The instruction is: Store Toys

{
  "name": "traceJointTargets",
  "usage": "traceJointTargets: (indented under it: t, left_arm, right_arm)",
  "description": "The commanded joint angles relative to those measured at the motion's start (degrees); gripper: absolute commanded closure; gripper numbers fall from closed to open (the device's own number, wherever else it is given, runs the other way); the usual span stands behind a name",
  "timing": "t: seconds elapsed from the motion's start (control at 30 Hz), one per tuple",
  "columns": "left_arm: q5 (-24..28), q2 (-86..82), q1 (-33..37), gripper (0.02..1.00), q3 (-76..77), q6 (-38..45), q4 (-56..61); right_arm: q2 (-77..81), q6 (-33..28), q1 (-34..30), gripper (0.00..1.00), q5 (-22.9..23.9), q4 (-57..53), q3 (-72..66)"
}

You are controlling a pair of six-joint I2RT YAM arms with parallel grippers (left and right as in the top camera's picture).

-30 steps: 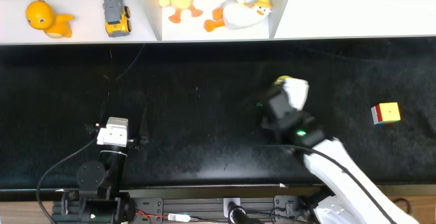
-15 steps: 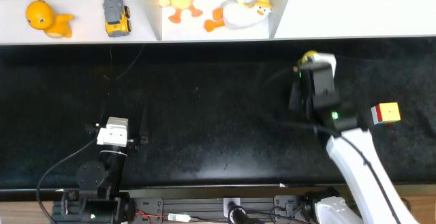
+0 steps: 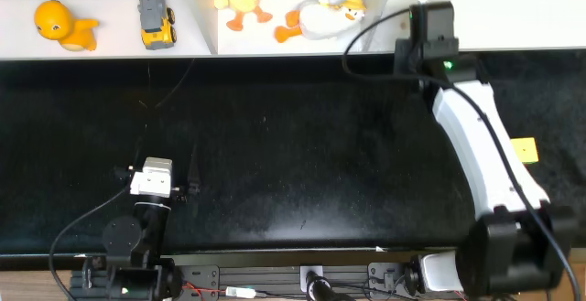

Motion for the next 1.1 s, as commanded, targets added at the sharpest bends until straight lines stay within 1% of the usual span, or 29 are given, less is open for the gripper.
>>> traceJointTargets:
  t: [0.03, 0.27, 0.33, 0.47, 0.63, 0.77, 0.8, 0.87, 0.93, 1.03, 1.1]
  left_arm:
    - [0.76, -0.74, -0.52, 0.023, -0.07, -0.66, -0.17]
    - [0.79, -0.74, -0.52, 0.020, -0.07, -0.66, -0.17]
    - [0.76, -0.74, -0.52, 0.020, -0.07, -0.66, -0.17]
    - [0.79, -0.74, -0.52, 0.023, -0.07, -0.66, -0.20]
    - [0.76, -0.74, -0.52, 0.023, -0.07, -0.66, -0.17]
    - [0.79, -0.74, -0.52, 0.023, -0.07, -0.66, -0.20]
    - [0.79, -0.74, -0.52, 0.020, -0.07, -0.66, -0.17]
    - [0.76, -0.74, -0.52, 0.023, -0.07, -0.66, -0.17]
    - [0.76, -0.74, -0.52, 0.023, -0.07, -0.66, -0.17]
    - [0.76, -0.74, -0.52, 0.023, -0.07, -0.66, -0.17]
    - [0.76, -0.74, -0.52, 0.023, -0.07, -0.66, -0.17]
  right_arm:
    - [5.40, -0.96, -0.11, 0.956, -0.68, 1.86, 4.66]
    - [12.50, -0.94, -0.11, 0.952, -2.97, 4.59, 9.29]
    - [13.57, -0.94, -0.11, 0.930, -3.65, 5.33, 9.81]
    - [14.19, -0.94, -0.11, 0.923, -4.66, 5.99, 9.86]
    - [14.14, -0.94, -0.11, 0.836, -5.11, 4.44, 9.86]
    - [13.55, -0.98, -0.11, 0.698, -4.96, 2.51, 9.86]
    - [13.25, -1.01, -0.11, 0.682, -4.83, 2.03, 9.84]
    - [12.46, -1.16, -0.11, 0.588, -4.22, 1.51, 9.79]
    - [11.26, -1.16, -0.11, 0.549, -3.56, 1.03, 9.57]
    - [7.76, -1.64, 0.00, 0.538, -3.17, -0.22, 7.82]
    - [4.09, -1.62, 0.11, 0.531, -2.62, -0.17, 4.13]
